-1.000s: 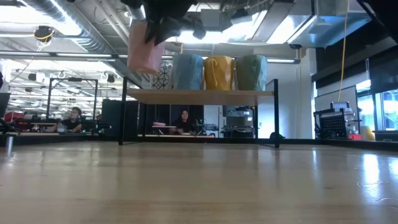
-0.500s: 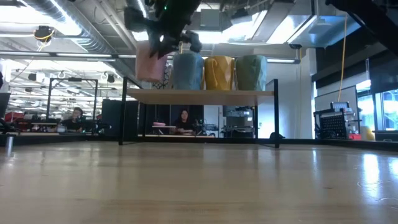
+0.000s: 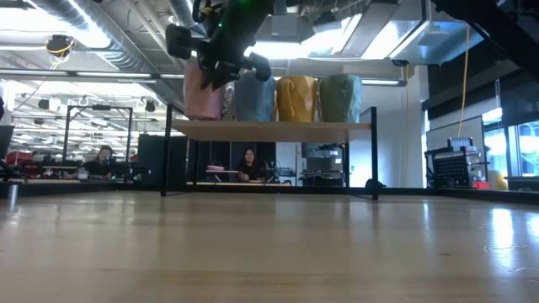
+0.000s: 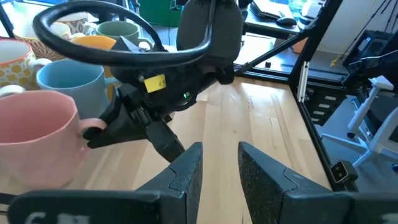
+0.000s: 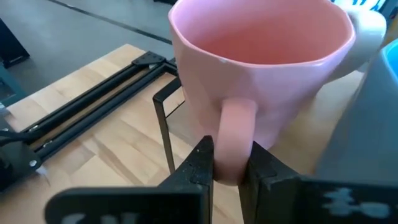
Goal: Place coffee mugs
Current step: Put the pink mug on the shelf
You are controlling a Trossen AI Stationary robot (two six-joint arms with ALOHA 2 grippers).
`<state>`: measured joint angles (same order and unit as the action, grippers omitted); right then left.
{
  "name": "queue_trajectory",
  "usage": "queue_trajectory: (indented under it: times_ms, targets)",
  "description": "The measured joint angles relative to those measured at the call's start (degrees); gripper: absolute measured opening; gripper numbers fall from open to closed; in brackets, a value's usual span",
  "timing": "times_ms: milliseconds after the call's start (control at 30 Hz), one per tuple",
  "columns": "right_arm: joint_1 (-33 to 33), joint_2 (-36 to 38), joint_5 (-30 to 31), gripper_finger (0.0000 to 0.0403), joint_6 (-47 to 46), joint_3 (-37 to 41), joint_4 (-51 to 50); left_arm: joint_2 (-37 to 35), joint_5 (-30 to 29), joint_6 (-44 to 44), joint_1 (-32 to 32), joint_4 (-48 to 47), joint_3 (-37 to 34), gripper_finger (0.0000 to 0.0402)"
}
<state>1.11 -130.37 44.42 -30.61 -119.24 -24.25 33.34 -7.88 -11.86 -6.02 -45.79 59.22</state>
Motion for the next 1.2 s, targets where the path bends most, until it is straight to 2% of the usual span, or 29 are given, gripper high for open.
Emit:
queue_trajectory:
  times_ms: [300,733,1200]
  targets:
    - [0.78,-0.13,-0.65,0.0023,0.72,0.0,0.2,0.0,0.07,-0.14,0.0,-0.01,0.0,0.0096]
    - [2.02,-0.15,-4.83,0.0036,1.05,0.02,0.2,0.0,0.09,-1.6,0.0,-0.01,0.0,0.0096]
    - [1.96,-0.15,-3.87,0.0045,0.96,0.02,0.35,0.0,0.09,-1.66,0.0,-0.01,0.0,0.0096]
